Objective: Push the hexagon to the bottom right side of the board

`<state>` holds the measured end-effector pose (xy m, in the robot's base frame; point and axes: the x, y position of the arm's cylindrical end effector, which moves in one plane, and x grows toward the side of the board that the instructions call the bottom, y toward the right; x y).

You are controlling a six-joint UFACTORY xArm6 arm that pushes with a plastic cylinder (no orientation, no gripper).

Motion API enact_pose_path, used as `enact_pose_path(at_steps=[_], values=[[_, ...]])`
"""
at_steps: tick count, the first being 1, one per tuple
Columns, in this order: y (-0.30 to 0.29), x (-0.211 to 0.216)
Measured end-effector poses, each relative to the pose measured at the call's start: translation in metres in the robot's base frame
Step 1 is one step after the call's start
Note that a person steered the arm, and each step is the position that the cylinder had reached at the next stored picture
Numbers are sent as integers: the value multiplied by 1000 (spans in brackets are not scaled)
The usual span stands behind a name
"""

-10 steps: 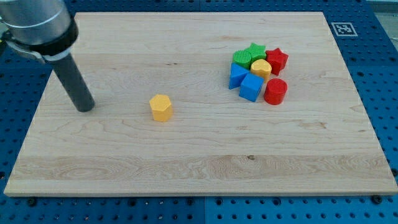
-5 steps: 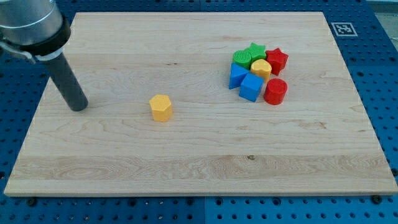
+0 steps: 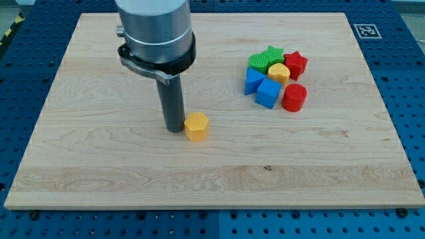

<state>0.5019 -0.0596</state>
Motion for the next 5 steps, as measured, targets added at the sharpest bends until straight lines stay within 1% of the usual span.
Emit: enact_pose_path(at_steps=[2, 4, 5], values=[[9, 4], [38, 4], [38, 4]])
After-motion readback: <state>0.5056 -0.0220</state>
